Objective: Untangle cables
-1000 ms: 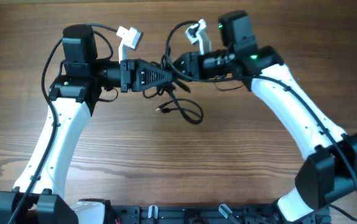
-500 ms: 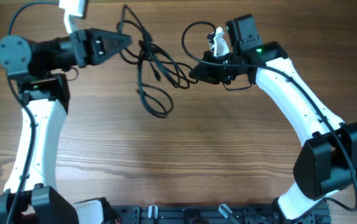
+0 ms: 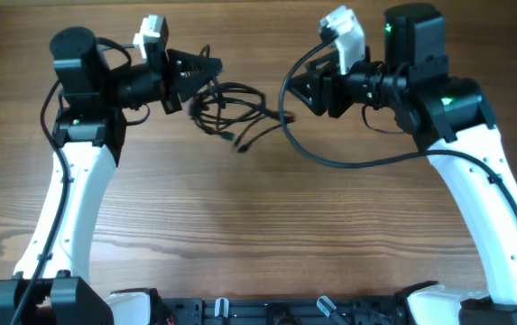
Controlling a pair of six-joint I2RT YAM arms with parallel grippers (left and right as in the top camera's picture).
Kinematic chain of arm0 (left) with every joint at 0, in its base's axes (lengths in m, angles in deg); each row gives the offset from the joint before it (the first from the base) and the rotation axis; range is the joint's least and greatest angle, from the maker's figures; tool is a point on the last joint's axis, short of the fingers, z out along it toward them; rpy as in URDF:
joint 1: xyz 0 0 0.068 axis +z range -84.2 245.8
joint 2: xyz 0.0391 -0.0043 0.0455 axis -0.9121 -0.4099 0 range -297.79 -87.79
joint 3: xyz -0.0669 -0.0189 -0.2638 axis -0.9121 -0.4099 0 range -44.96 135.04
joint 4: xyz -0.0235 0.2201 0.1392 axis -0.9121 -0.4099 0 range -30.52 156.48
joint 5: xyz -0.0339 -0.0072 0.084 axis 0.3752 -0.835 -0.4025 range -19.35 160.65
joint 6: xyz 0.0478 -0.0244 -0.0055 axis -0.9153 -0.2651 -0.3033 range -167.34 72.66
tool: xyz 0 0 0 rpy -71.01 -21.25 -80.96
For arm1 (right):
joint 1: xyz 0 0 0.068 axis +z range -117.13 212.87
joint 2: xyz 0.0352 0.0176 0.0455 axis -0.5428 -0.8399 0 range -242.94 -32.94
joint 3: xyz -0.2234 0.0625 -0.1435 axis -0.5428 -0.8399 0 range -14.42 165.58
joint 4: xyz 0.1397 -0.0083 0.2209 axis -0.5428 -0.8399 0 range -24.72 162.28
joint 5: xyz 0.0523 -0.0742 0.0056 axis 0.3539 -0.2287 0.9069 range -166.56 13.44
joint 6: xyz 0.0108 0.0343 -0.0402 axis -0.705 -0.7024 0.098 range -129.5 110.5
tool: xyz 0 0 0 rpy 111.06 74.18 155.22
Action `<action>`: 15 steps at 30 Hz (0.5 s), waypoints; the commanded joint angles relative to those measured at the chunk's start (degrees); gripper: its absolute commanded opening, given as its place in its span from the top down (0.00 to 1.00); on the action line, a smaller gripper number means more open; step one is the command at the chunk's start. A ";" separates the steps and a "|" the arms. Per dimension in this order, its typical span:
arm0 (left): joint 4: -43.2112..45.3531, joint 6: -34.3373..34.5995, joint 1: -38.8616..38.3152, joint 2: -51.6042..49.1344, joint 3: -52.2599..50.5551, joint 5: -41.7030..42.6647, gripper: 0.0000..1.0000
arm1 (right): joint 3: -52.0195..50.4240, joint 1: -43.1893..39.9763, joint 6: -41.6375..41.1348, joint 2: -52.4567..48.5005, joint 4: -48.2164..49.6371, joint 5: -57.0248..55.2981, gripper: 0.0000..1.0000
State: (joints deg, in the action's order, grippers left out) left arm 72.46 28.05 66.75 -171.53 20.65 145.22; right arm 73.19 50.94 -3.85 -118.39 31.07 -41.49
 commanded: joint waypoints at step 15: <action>9.14 10.78 -5.62 0.92 0.83 5.53 0.96 | 0.02 6.40 12.61 -12.70 3.30 13.84 0.61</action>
State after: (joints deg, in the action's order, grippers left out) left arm 80.50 38.65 61.24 -171.51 20.63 149.02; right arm 73.15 57.12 10.88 -129.86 33.78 -29.47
